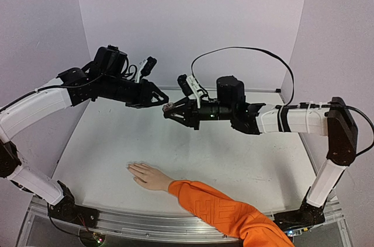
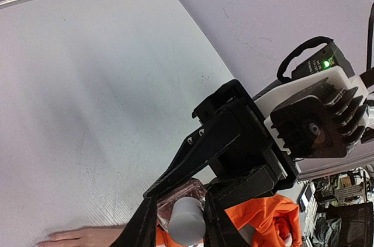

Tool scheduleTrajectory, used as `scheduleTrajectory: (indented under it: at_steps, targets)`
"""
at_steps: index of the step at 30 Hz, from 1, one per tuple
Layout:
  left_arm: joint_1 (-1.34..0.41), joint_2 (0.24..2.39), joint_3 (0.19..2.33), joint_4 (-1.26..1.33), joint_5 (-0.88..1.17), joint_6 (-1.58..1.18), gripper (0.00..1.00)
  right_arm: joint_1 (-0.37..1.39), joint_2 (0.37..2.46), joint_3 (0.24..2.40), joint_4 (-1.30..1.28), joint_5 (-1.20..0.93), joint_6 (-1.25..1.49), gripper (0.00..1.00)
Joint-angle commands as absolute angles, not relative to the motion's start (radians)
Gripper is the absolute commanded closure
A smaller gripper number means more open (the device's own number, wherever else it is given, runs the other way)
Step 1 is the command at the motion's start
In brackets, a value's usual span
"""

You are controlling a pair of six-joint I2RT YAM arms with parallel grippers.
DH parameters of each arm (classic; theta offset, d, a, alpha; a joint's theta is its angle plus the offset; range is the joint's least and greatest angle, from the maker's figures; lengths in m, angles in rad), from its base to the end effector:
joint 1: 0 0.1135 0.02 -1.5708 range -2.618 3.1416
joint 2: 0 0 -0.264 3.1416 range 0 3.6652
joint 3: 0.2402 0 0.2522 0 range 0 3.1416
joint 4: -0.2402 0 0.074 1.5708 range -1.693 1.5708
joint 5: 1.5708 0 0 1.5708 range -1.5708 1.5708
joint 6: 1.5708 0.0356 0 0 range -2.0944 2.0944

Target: Paint the nails

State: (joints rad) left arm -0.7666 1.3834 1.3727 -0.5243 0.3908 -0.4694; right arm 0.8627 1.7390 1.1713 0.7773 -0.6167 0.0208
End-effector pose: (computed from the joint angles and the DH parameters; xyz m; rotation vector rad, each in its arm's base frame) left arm 0.2127 -0.2237 0.3757 0.5879 2.2019 -1.1130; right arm 0.2470 0.3201 0.3141 -1.0724 1.0505 1.1399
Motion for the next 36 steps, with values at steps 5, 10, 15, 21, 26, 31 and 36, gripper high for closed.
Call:
scheduleTrajectory:
  at_steps: [5,10,15,21,26,31,36]
  targets:
    - [-0.761,1.379,1.424,-0.506,0.395,-0.457,0.84,0.861,1.741,1.224,0.835,-0.641,0.008,1.0]
    - [-0.761,1.371,1.424,-0.509,0.386,-0.456,0.95,0.862,1.744,1.22,0.836,-0.629,-0.027,1.0]
    - [-0.761,1.357,1.425,-0.517,0.363,-0.451,0.99,0.862,1.746,1.216,0.836,-0.629,-0.031,1.0]
    - [-0.76,1.342,1.424,-0.525,0.342,-0.446,1.0,0.861,1.747,1.215,0.835,-0.632,-0.033,1.0]
    - [-0.761,1.323,1.416,-0.523,0.327,-0.446,1.0,0.861,1.752,1.216,0.835,-0.631,-0.033,1.0]
    - [-0.76,1.316,1.413,-0.524,0.325,-0.443,1.0,0.862,1.753,1.216,0.837,-0.627,-0.031,1.0]
    - [-0.761,1.31,1.408,-0.522,0.319,-0.445,1.0,0.863,1.753,1.216,0.838,-0.626,-0.032,1.0]
